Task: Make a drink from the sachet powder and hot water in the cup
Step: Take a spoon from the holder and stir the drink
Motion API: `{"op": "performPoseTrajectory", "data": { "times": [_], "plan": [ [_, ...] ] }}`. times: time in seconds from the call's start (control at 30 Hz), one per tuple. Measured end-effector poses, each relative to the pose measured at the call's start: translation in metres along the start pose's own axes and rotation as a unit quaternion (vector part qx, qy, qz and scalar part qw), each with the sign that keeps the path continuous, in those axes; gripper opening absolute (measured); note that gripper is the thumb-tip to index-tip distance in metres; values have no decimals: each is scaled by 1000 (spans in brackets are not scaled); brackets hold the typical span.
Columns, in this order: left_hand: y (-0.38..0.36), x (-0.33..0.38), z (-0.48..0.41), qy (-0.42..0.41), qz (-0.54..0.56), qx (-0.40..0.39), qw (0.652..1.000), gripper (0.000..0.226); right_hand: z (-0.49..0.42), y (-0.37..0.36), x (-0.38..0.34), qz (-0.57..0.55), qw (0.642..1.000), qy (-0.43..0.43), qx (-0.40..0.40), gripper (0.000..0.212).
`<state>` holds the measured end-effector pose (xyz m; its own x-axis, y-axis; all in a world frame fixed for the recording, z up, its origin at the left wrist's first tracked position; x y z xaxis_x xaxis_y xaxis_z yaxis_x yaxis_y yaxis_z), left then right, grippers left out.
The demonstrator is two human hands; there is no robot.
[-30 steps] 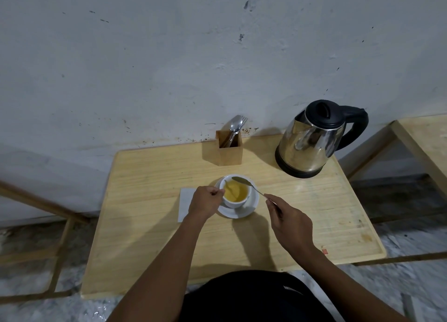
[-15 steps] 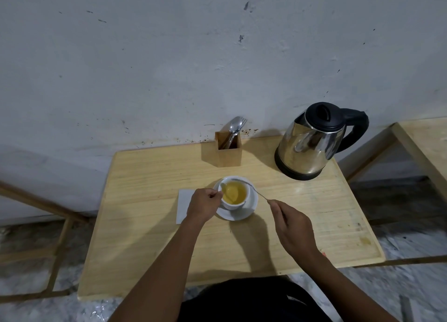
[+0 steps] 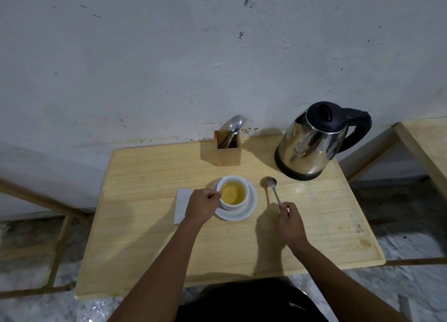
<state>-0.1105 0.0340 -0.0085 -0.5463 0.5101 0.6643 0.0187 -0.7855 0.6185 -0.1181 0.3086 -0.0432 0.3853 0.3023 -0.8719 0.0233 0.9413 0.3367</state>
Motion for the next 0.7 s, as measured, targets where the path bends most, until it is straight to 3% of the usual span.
{"op": "performPoseTrajectory", "data": {
  "times": [0.4,0.7],
  "plan": [
    [-3,-3,-2,2,14,3,1000,21,-15,-7,8,262,965,-18,24,24],
    [-3,-5,-3,-1,13,4,1000,22,-15,-8,-5,272,961,51,-10,29]
  ]
}}
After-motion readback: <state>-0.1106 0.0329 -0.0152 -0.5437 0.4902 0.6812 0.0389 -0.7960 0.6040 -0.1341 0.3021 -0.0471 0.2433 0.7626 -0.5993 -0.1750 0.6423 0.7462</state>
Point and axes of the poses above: each hand's wrist, its own z-axis away from the middle knuckle, its own y-axis out of the back of the hand, x = y × z, the point moved 7 cm from there along -z, towards the middle knuckle, and after that the axes turned 10 degrees about -z, right-handed, at the moved point
